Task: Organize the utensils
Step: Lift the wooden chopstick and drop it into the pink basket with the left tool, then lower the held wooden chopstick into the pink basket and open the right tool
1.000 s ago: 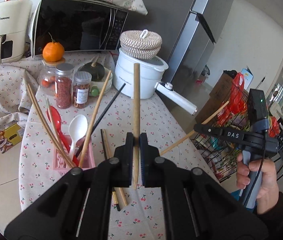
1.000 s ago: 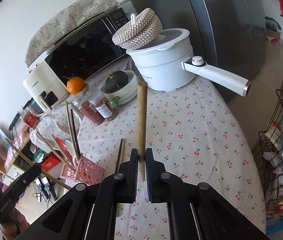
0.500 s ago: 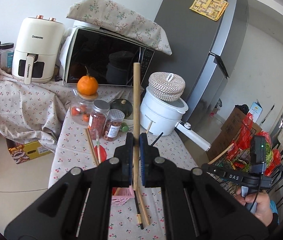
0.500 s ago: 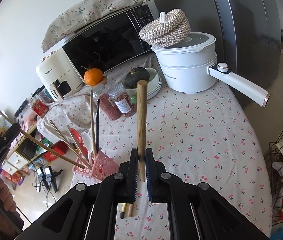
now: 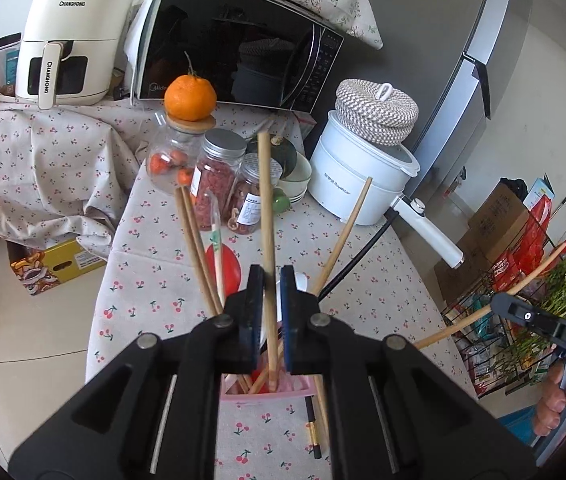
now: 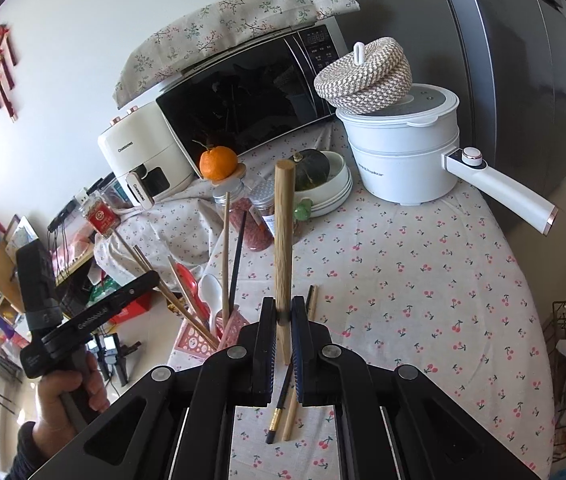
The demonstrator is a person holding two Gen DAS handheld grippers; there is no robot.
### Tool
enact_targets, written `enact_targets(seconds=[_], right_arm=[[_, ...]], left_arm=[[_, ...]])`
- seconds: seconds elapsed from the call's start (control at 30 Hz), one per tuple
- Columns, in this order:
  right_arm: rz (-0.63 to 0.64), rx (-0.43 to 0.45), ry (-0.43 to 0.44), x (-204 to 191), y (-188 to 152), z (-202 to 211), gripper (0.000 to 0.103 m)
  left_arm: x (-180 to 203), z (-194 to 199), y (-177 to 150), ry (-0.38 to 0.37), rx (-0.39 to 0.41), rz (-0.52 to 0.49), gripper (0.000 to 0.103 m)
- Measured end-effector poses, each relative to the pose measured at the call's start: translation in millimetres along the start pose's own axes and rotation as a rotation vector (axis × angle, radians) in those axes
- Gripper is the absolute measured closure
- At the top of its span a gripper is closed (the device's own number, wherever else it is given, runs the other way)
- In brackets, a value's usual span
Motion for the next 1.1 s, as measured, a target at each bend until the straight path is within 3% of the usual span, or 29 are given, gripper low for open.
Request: enact_targets(seconds=[0.03,0.1,0.17,0.3,0.57,0.93,1.1], right_arm=[[0.004,0.006,0.009,-3,1,1,0.096],[0.017,0.022,0.029,-11,3,5,0.096],[0.036,0.044,0.053,-21,6,10,0.096],[0.067,0.087,0.101,-41,11,16,0.096],[0.069,0.081,0.159,-67,12,-8,0.096],[0.064,-0.064,0.124,-74,-6,-79,0.096],[0.056,-0.103,0.096,-68,-13,-101,0.096]], left_arm=[[-1,-2,0,0.013,-0.007,0.002,0.088],[-3,-4,-2,0.02,-0.029,0.015,0.059],[-5,1,-3,0.032,-0.03,0.019,0.042],[-10,14,-7,0.063,-0.03,-0.006,0.019],[-27,36,-32,0.111,-0.073,-0.079,0.004],[-33,30,-60,0.122,-0.161,-0.186,0.001],[-29,29,-64,0.131,-0.16,-0.213,0.001]])
Point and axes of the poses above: each gripper's, at about its wrist camera, not at the fingertips, and z roughly against the way its jaws point, x to its right, y to its top, the point moved 5 cm from there along -z, roughly the way its jaws point, and after that the axes turned 10 degrees about y, right-handed, at the moved point
